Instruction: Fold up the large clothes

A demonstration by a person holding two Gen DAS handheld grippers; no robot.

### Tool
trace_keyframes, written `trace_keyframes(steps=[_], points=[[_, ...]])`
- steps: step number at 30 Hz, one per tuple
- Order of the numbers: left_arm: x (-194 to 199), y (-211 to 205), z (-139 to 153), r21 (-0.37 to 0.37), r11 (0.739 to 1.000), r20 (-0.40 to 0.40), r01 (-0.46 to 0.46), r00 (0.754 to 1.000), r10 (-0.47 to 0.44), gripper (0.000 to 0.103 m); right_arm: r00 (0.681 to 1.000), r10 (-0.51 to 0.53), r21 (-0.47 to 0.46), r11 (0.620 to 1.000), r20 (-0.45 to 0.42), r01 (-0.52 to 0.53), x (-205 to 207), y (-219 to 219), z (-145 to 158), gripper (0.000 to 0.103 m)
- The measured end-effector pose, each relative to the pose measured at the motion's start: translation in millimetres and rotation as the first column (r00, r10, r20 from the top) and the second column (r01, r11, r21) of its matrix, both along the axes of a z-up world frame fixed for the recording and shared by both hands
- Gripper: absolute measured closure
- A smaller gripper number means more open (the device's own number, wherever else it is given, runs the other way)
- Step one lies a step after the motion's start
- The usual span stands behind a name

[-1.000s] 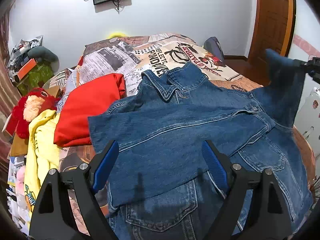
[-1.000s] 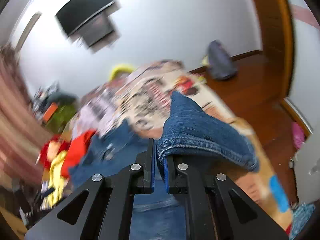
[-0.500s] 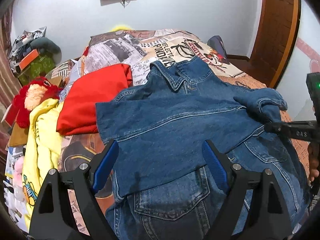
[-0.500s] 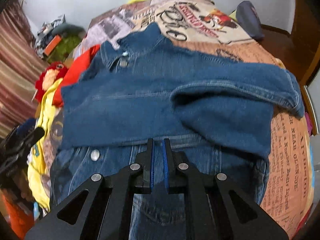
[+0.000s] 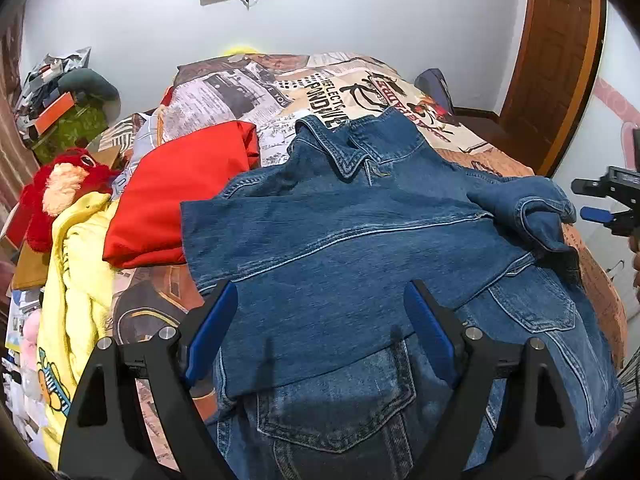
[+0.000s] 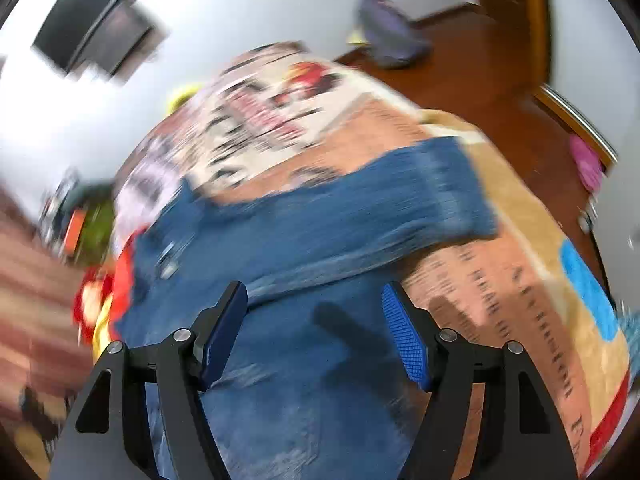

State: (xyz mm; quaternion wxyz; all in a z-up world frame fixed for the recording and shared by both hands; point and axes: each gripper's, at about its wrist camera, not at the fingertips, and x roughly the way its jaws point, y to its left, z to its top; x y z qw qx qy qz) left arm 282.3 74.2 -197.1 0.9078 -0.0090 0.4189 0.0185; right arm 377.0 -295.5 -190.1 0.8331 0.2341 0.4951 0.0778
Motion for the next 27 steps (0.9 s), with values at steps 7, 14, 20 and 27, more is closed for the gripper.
trace_keyframes(steps=[7, 14, 20, 27], points=[[6.6, -3.0, -6.6, 0.015, 1.0, -0.021, 0.0, 1.0, 0.0, 0.018, 0.982, -0.136, 0.138, 0.978, -0.129, 0.154, 30.1, -34.7, -52.7, 0.036], [11.5, 0.1, -12.8, 0.008, 1.0, -0.04, -0.014, 0.999, 0.015, 0.018, 0.978, -0.2, 0.085, 0.975, -0.067, 0.205, 40.9, -34.0, -45.3, 0.066], [5.0, 4.7, -5.2, -0.008, 1.0, -0.019, -0.022, 1.0, 0.021, 0.018, 0.987, -0.141, -0.002, 0.99, 0.072, 0.141, 43.5, -8.5, -9.2, 0.096], [-12.3, 20.1, 21.9, -0.023, 0.999, 0.048, -0.038, 0.998, 0.039, 0.018, 0.956, 0.055, -0.03, 0.998, 0.289, -0.049, 25.3, 59.4, 77.8, 0.096]])
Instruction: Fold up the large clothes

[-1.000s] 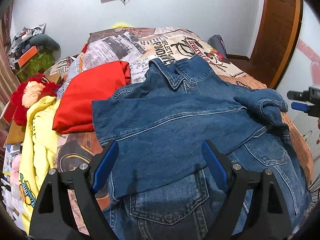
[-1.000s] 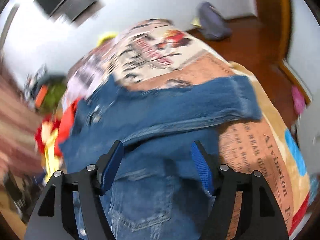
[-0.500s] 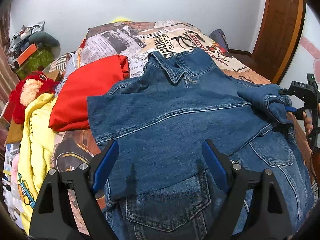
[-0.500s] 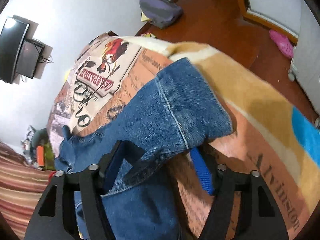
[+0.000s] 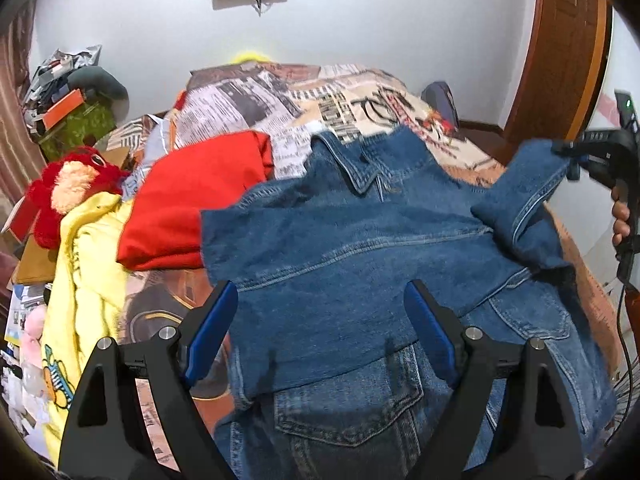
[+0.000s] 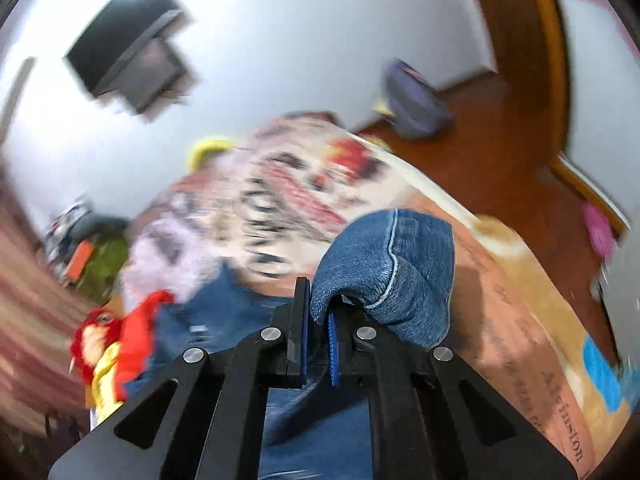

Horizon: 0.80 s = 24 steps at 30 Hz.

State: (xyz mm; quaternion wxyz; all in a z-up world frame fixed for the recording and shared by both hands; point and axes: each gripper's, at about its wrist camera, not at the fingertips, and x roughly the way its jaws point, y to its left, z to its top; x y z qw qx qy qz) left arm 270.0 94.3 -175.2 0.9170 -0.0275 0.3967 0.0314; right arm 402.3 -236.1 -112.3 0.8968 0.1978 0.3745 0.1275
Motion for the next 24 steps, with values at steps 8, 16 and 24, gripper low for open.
trace_keyframes(steps=[8, 16, 24], points=[[-30.9, 38.7, 26.9, -0.041, 0.996, 0.08, -0.074, 0.994, 0.077, 0.013, 0.938, 0.33, 0.061, 0.94, 0.105, -0.337, -46.9, 126.8, 51.1, 0.096], [-59.2, 82.3, 23.1, -0.082, 0.985, 0.057, -0.15, 0.986, 0.155, 0.012, 0.821, 0.541, 0.029, 0.838, -0.181, -0.545, -68.5, 233.5, -47.6, 0.096], [-68.3, 96.2, 5.0, -0.116, 0.975, 0.001, -0.19, 0.982, 0.191, 0.012, 0.687, 0.573, -0.006, 0.766, -0.447, -0.643, -95.7, 258.1, -114.8, 0.087]])
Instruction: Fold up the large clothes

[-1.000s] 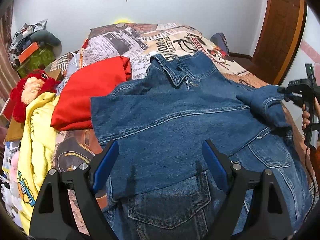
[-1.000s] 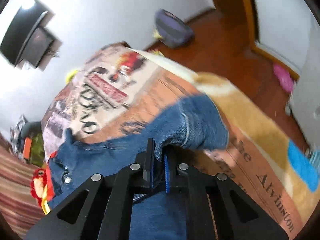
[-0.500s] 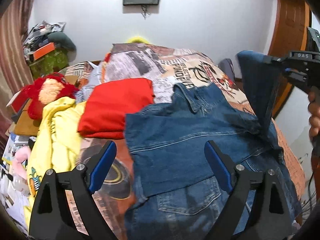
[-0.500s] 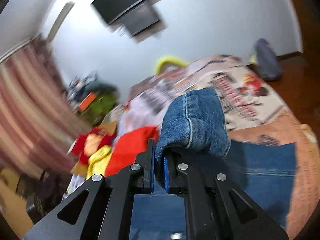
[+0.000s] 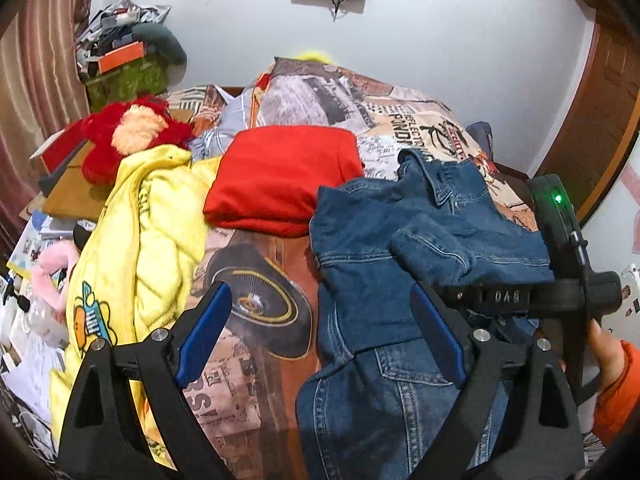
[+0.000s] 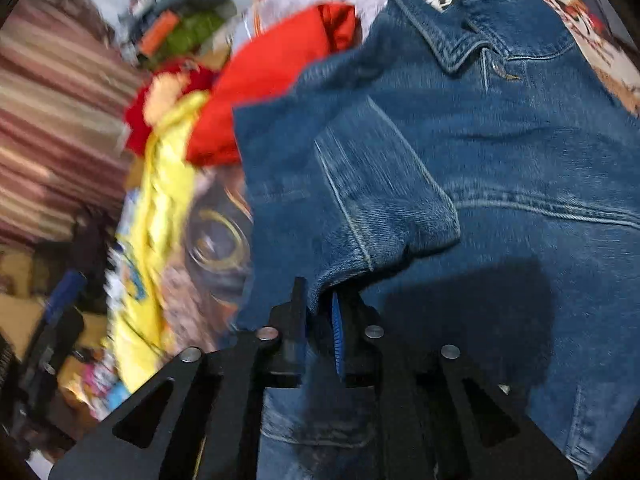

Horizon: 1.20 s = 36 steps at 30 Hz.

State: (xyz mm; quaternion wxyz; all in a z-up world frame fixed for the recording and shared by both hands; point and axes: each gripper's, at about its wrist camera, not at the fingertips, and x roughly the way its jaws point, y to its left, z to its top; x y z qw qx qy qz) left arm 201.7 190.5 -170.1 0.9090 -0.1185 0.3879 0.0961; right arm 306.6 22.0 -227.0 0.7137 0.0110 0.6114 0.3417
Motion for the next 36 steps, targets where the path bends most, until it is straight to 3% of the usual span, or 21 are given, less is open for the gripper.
trace_keyframes(steps=[1, 3, 6, 12, 14, 18, 23, 27, 30, 36], points=[[0.7, -1.0, -1.5, -0.001, 1.0, -0.006, 0.001, 1.0, -0.001, 0.012, 1.0, 0.026, -0.012, 1.0, -0.002, -0.026, -1.8, 0.8, 1.7, 0.084], [3.9, -5.8, -4.8, -0.002, 1.0, -0.02, 0.009, 1.0, -0.009, 0.012, 0.997, 0.077, -0.012, 0.997, -0.009, -0.077, -6.0, 0.6, 10.8, 0.064], [10.6, -15.4, -6.9, 0.011, 0.999, -0.032, 0.033, 0.999, -0.032, 0.012, 0.993, 0.109, 0.012, 0.994, 0.033, -0.11, -12.0, -16.8, 33.0, 0.05], [32.4, -49.3, -8.5, 0.065, 0.991, -0.063, 0.119, 0.991, -0.115, 0.012, 0.981, 0.065, -0.026, 0.998, 0.185, -0.061, -8.4, -70.5, 63.1, 0.049], [39.3, -61.1, -9.6, 0.087, 0.985, -0.071, 0.148, 0.987, -0.142, 0.012, 0.967, 0.004, -0.06, 0.998, 0.255, 0.012, -2.2, -97.8, 68.0, 0.049], [63.5, -90.0, -16.7, 0.122, 0.969, -0.098, 0.213, 0.975, -0.202, 0.012, 0.949, -0.092, -0.118, 0.984, 0.302, 0.133, 13.6, -147.9, 63.9, 0.049], [96.2, -112.0, -38.9, 0.131, 0.955, -0.173, 0.265, 0.955, -0.241, 0.012, 0.931, -0.246, -0.158, 0.942, 0.27, 0.295, 34.3, -214.0, 39.3, 0.049], [115.3, -111.3, -63.0, 0.117, 0.959, -0.248, 0.259, 0.942, -0.224, 0.012, 0.918, -0.329, -0.184, 0.911, 0.219, 0.37, 42.6, -247.7, 16.1, 0.049], [122.8, -103.6, -83.2, 0.097, 0.968, -0.294, 0.233, 0.936, -0.195, 0.012, 0.911, -0.383, -0.183, 0.895, 0.151, 0.407, 44.5, -264.5, -5.2, 0.049], [114.6, -67.3, -87.5, 0.075, 0.994, -0.284, 0.086, 0.957, -0.061, 0.006, 0.901, -0.422, -0.132, 0.892, 0.097, 0.432, 43.1, -270.0, -19.4, 0.049]])
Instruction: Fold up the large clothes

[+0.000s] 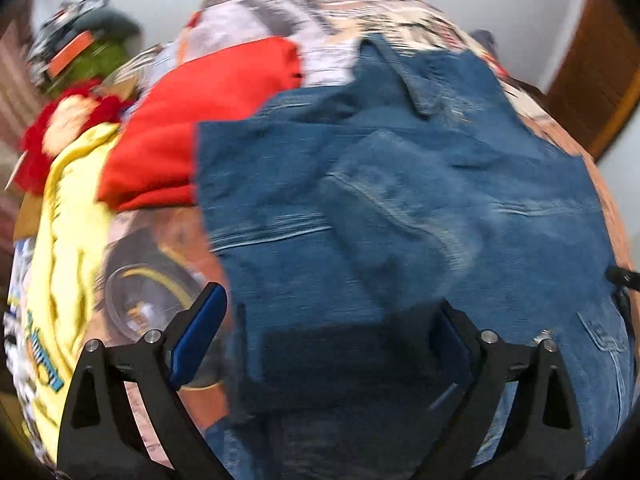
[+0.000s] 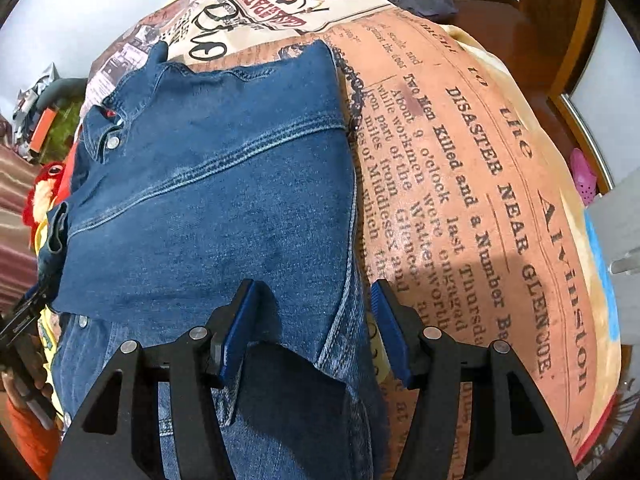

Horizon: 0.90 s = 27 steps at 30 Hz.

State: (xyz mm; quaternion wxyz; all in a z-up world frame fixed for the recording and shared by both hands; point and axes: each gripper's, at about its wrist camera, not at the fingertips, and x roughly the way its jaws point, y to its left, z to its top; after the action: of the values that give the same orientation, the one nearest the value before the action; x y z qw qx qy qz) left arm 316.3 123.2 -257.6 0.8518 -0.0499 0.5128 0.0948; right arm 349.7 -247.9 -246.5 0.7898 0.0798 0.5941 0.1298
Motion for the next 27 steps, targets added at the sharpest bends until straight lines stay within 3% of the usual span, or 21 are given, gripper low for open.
trace_keyframes(steps=[4, 8, 12, 15, 21, 27], points=[[-17.3, 19.8, -0.8, -0.067, 0.997, 0.004, -0.025, 1.0, 0.026, 0.005, 1.0, -0.018, 0.018, 1.0, 0.0, 0.018, 4.5, -3.2, 0.0, 0.049], [-36.0, 28.9, -2.5, 0.046, 0.996, 0.008, -0.077, 0.997, 0.076, 0.003, 1.0, -0.018, 0.013, 1.0, 0.005, 0.018, 0.2, -1.5, -2.6, 0.049], [-47.9, 44.6, -8.0, -0.061, 0.995, 0.004, -0.081, 0.997, 0.082, 0.0, 1.0, -0.014, 0.005, 1.0, 0.006, 0.014, -1.6, -3.6, -2.6, 0.049], [-43.7, 45.7, 0.4, -0.054, 0.996, -0.006, -0.072, 0.997, 0.072, 0.0, 1.0, -0.009, 0.006, 1.0, 0.002, 0.009, 1.4, -1.7, 1.2, 0.049], [-28.3, 54.8, 29.3, -0.007, 0.999, 0.072, -0.032, 0.997, 0.032, 0.0, 0.998, -0.013, 0.001, 1.0, 0.059, 0.012, 16.4, -4.7, 23.0, 0.049], [2.2, 92.2, 33.8, -0.086, 0.994, 0.108, -0.073, 0.991, 0.082, 0.0, 0.992, -0.027, -0.002, 1.0, 0.12, 0.028, 43.4, -5.5, 41.4, 0.048]])
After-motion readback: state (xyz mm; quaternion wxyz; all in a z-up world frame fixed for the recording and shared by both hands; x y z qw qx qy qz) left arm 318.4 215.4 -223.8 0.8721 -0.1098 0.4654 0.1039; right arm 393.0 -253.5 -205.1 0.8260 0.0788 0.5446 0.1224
